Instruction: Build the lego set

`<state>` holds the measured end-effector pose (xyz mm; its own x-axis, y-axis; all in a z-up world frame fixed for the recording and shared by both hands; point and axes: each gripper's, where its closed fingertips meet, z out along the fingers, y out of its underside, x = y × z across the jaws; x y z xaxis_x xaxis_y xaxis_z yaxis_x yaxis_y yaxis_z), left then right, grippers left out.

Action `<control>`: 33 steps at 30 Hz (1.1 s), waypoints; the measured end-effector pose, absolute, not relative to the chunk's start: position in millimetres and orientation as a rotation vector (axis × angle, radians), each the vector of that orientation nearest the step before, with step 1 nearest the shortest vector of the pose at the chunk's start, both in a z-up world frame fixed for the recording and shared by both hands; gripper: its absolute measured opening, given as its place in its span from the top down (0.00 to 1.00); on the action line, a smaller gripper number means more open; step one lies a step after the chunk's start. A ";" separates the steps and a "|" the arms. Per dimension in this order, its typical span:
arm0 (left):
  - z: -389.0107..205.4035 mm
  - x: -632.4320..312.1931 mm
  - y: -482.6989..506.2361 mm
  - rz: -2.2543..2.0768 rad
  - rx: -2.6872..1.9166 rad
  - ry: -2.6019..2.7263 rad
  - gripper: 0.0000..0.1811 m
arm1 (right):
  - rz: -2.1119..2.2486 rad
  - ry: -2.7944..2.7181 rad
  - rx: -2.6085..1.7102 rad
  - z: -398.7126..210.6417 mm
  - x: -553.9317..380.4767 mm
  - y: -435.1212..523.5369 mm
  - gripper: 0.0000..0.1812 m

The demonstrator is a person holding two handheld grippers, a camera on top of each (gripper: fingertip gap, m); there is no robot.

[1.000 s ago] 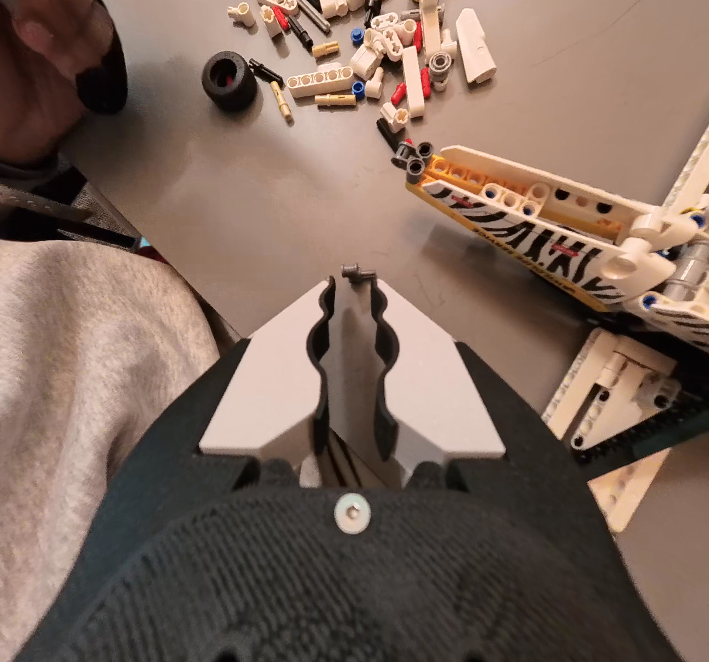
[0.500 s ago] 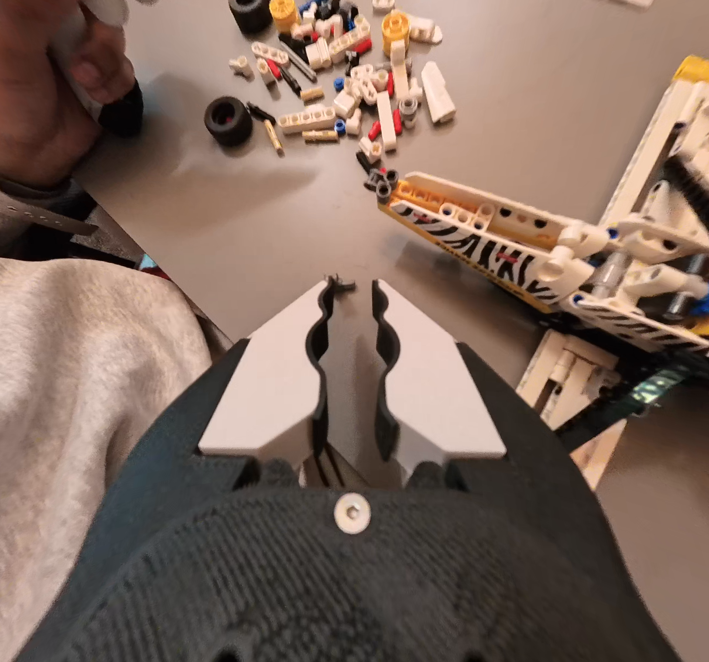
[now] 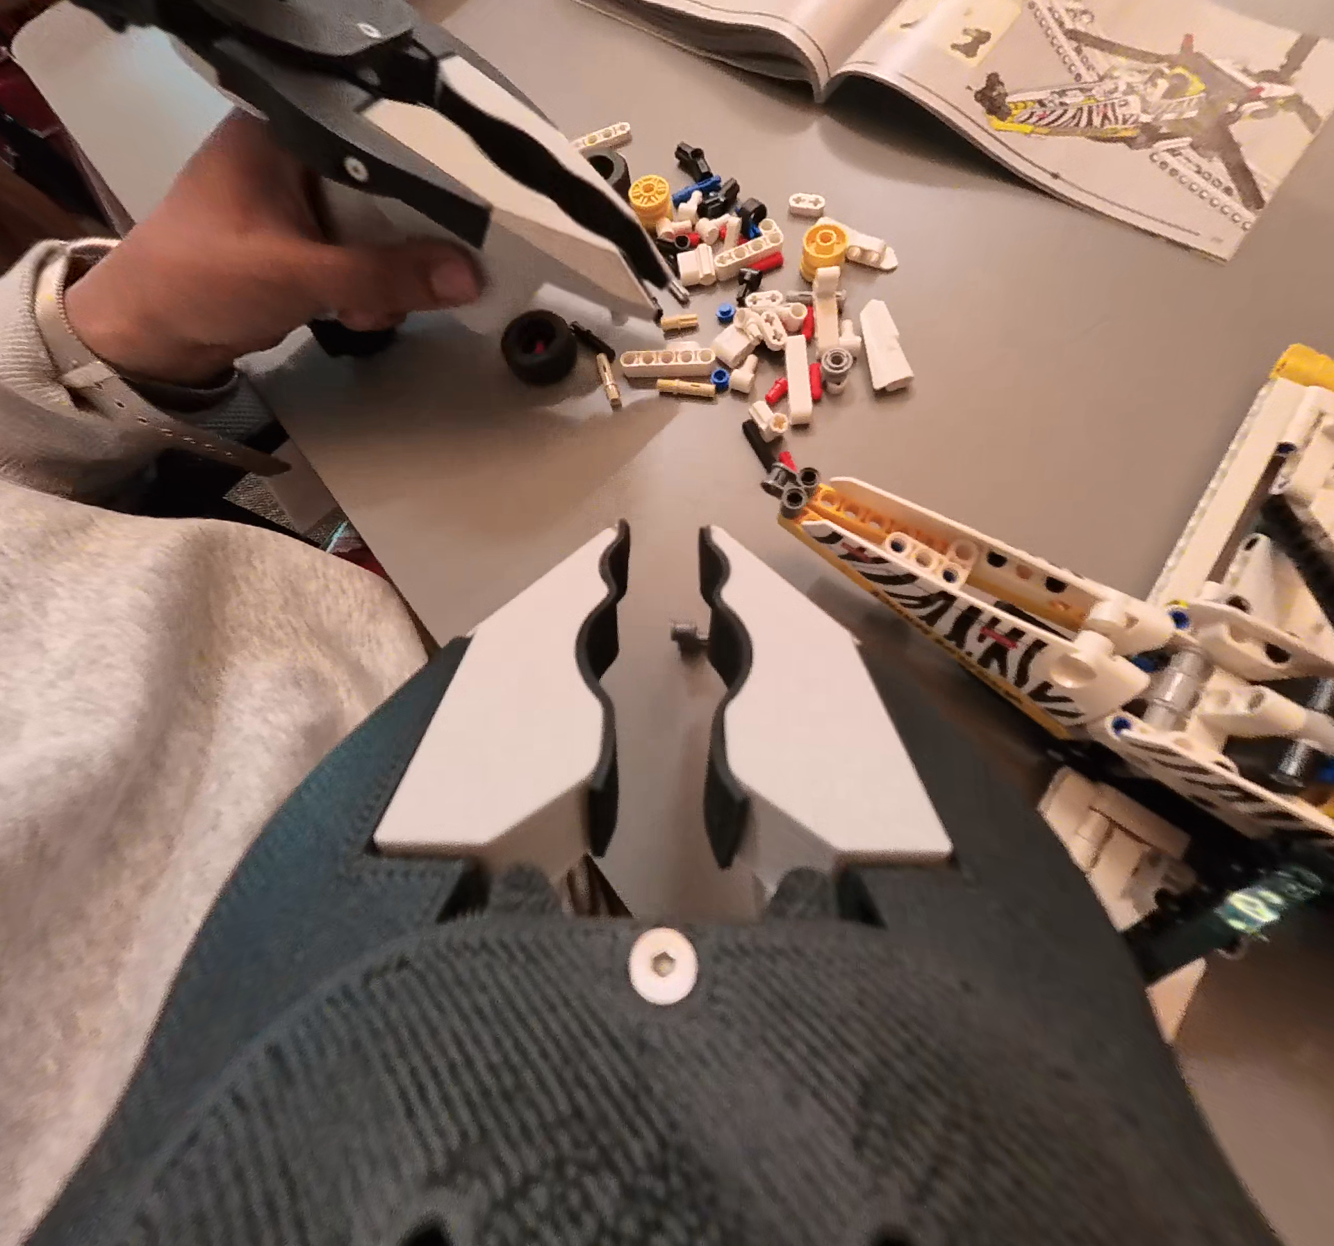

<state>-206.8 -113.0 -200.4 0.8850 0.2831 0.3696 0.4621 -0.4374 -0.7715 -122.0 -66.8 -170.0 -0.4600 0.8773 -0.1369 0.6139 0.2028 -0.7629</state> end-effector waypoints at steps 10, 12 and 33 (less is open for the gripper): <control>-217.9 -212.5 -111.2 -0.145 -2.176 -0.592 0.91 | 1.157 -2.143 -1.386 -171.8 -113.8 -61.4 0.90; -218.0 -213.5 -111.4 -0.164 -2.167 -0.607 0.90 | 1.164 -2.134 -1.389 -170.9 -112.7 -58.7 0.90; -147.2 -206.7 -106.1 -0.294 -1.760 -0.533 1.00 | 1.199 -2.027 -1.298 -147.8 -121.2 -44.5 0.90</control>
